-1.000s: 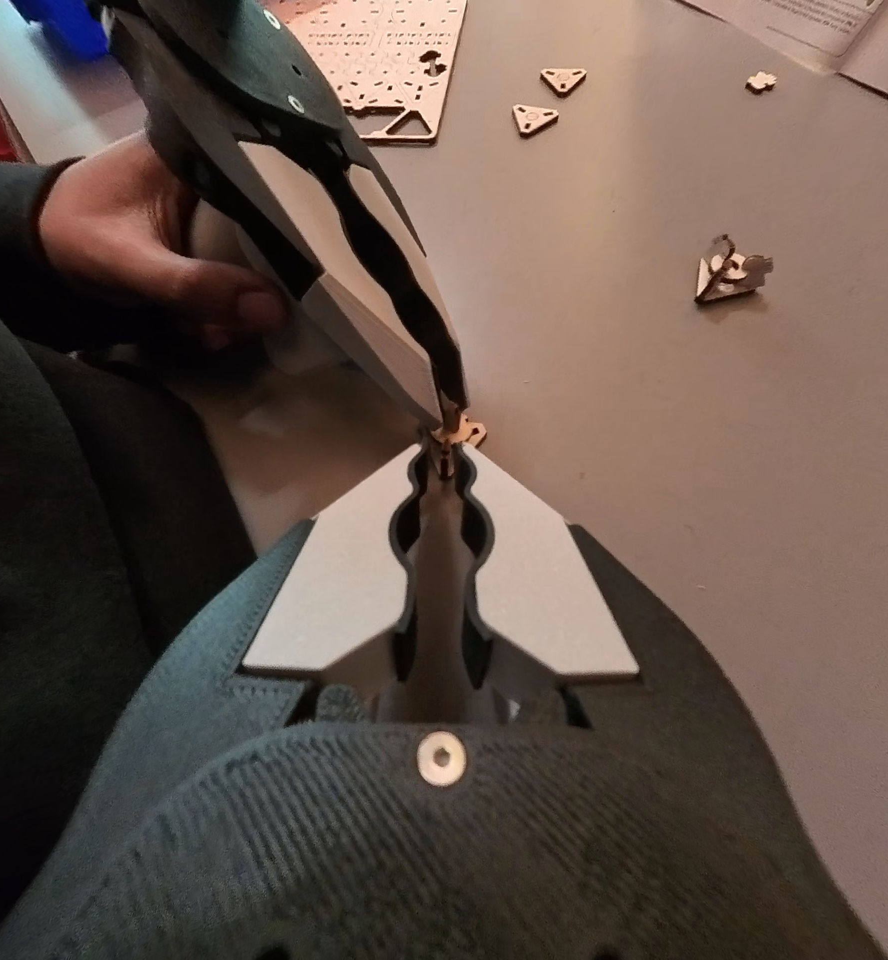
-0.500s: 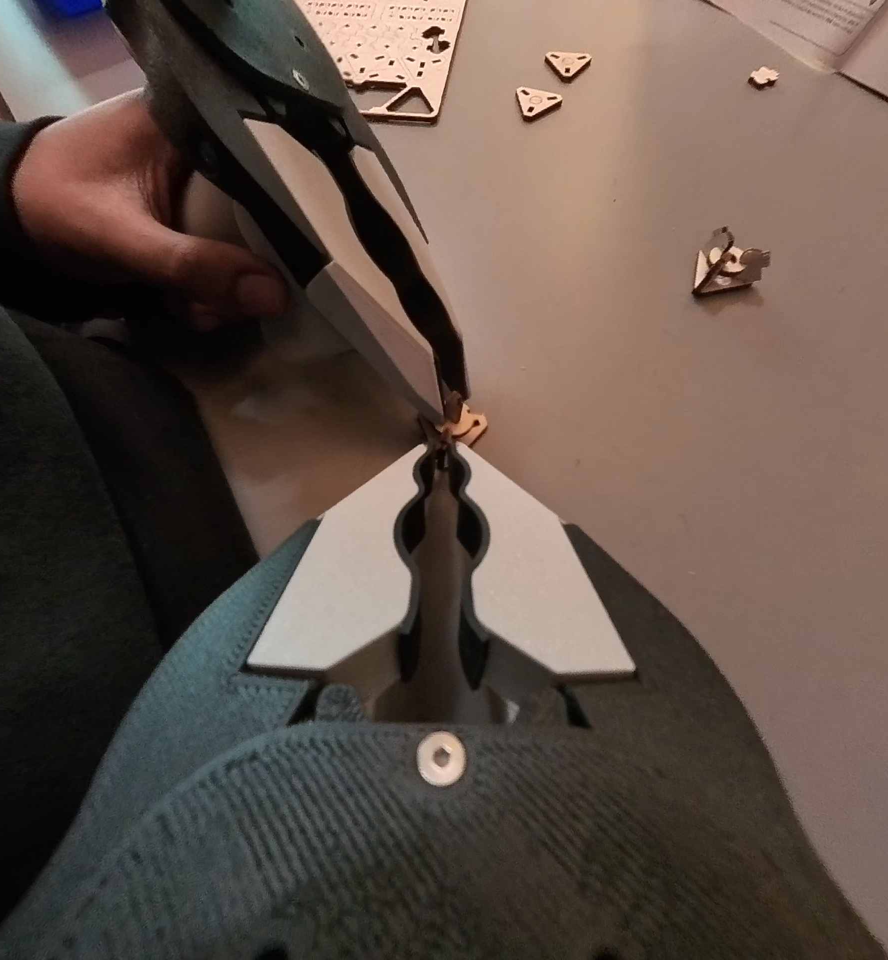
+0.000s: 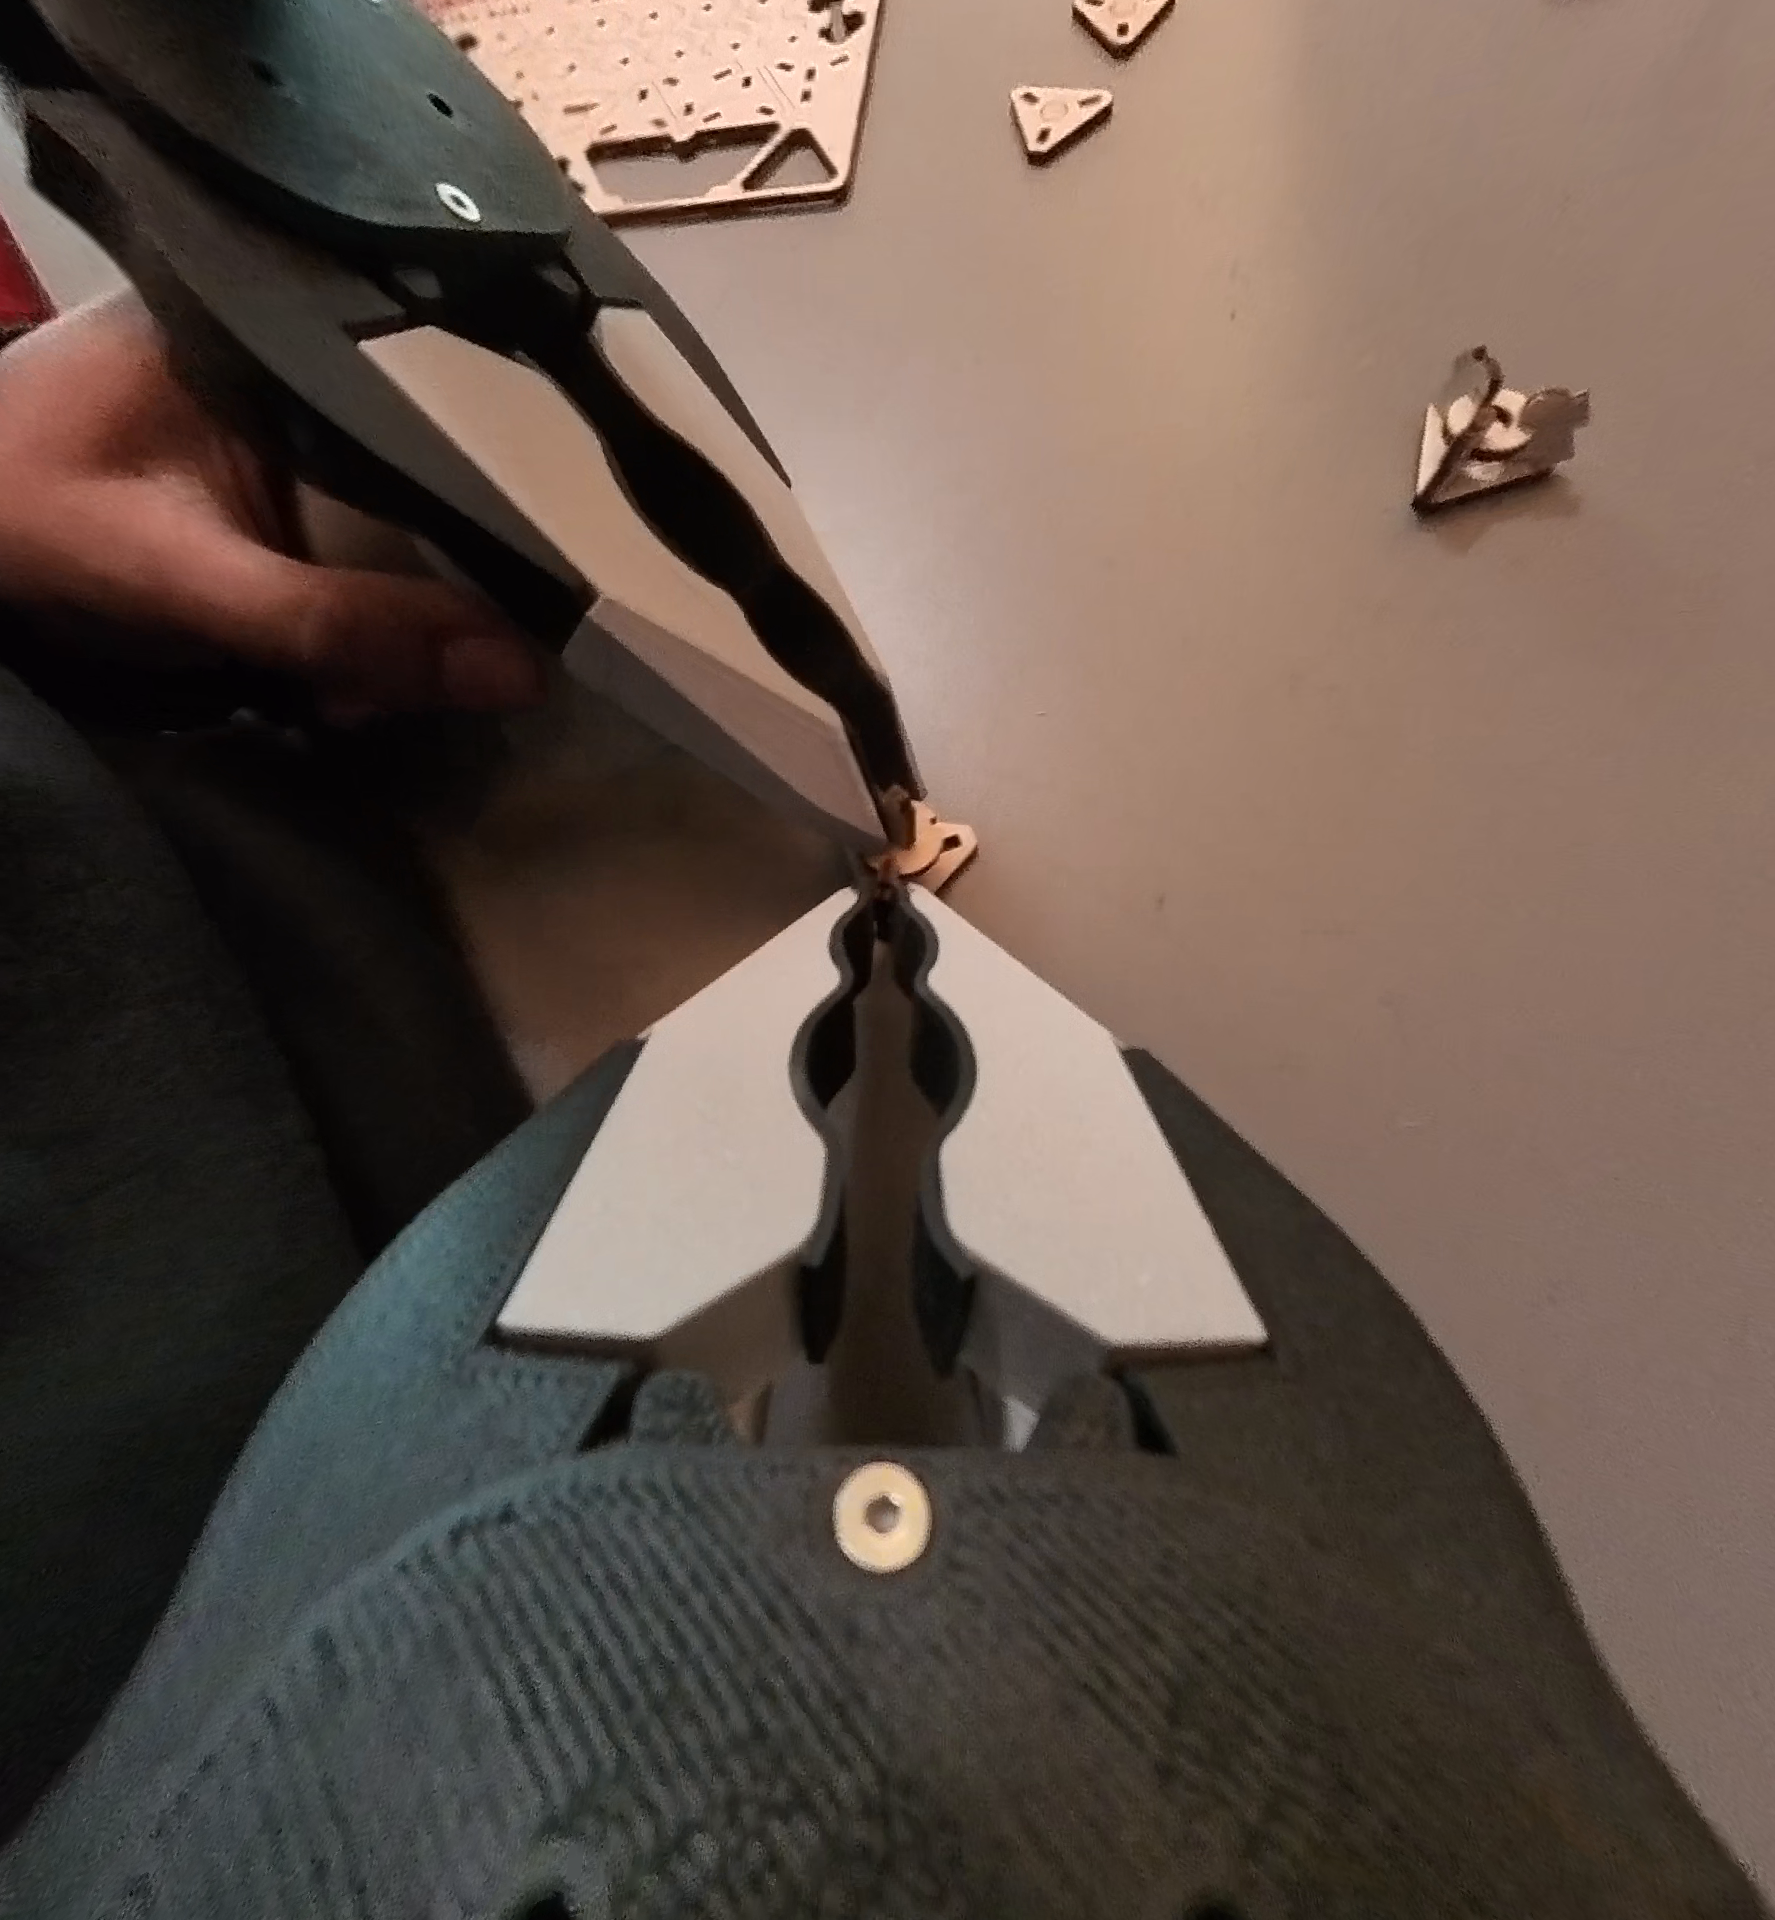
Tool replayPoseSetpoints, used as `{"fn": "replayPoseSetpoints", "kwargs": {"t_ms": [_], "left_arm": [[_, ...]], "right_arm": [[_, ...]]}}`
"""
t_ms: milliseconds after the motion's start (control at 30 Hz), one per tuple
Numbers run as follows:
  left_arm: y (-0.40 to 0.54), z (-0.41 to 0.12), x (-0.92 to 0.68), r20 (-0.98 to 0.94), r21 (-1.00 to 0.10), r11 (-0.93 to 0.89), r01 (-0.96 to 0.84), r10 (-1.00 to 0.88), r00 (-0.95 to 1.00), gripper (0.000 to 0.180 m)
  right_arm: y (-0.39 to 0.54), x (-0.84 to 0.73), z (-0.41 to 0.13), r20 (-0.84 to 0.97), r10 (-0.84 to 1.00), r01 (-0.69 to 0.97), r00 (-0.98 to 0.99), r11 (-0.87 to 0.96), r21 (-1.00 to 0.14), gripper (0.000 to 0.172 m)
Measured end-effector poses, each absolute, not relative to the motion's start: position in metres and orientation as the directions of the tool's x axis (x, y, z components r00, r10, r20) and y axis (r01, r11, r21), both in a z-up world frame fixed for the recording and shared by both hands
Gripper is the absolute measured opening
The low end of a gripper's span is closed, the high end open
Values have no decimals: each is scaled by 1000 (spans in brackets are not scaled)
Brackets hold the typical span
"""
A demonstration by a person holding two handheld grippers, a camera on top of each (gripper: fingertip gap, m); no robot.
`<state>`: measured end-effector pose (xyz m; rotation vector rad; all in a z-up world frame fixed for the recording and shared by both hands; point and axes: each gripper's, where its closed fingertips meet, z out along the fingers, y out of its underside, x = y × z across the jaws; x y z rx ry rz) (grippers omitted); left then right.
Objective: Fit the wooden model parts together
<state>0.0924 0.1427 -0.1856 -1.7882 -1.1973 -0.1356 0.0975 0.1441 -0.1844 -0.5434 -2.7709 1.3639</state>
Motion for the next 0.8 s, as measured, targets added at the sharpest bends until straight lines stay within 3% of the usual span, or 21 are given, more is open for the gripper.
{"fn": "replayPoseSetpoints", "kwargs": {"t_ms": [800], "left_arm": [[142, -189, 94, 317, -642, -264, 719, 763, 563, 11]], "right_arm": [[144, 97, -187, -185, 326, 366, -927, 681, -634, 1]]}}
